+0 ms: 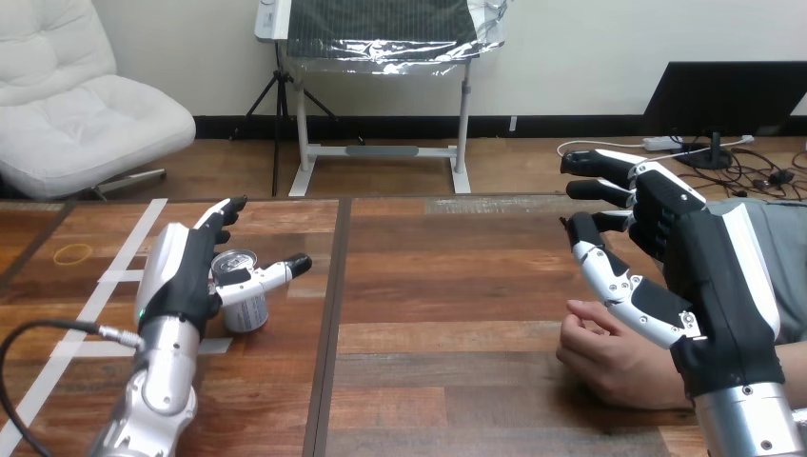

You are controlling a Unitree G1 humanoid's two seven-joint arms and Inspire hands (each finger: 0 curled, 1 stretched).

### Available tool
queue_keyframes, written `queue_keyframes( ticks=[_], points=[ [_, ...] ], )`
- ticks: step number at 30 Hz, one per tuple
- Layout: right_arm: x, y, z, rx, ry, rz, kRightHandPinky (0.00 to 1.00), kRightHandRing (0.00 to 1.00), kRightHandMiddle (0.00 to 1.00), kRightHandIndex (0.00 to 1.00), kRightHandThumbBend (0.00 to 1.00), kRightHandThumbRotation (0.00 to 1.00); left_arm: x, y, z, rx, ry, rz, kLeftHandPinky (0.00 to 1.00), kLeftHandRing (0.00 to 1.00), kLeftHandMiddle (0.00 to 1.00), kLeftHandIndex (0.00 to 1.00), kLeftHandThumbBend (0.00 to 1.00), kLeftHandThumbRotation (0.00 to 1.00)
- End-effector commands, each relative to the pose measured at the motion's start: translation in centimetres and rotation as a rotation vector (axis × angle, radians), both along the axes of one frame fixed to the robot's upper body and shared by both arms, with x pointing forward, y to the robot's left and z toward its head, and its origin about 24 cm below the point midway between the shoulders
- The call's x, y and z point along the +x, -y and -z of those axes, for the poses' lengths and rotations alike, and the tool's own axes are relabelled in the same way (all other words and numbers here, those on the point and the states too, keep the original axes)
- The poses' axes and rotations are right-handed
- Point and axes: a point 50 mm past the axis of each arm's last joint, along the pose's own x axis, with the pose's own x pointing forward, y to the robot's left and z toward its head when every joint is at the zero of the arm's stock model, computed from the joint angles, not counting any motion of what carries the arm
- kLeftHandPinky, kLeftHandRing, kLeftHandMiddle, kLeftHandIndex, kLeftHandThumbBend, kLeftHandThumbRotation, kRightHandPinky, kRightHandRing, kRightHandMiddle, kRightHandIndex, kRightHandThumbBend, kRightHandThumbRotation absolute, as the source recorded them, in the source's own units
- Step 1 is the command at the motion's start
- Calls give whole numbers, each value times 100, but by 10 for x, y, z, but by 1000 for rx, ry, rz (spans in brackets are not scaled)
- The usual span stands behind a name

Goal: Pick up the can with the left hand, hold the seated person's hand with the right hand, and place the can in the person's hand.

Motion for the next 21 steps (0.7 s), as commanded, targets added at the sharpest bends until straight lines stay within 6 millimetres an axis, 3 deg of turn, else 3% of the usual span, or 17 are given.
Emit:
queue_keyframes(
  ticks=[1, 21],
  points=[
    [6, -2, -15, -20, 80, -15, 62, 75, 78, 71, 31, 0, 23, -1, -33, 68, 79, 34, 80, 86, 88, 88, 89, 43],
    [5, -2, -15, -40, 84, -20, 61, 73, 77, 70, 32, 0, 25, -8, -36, 153, 65, 38, 79, 86, 88, 87, 89, 37]
  ],
)
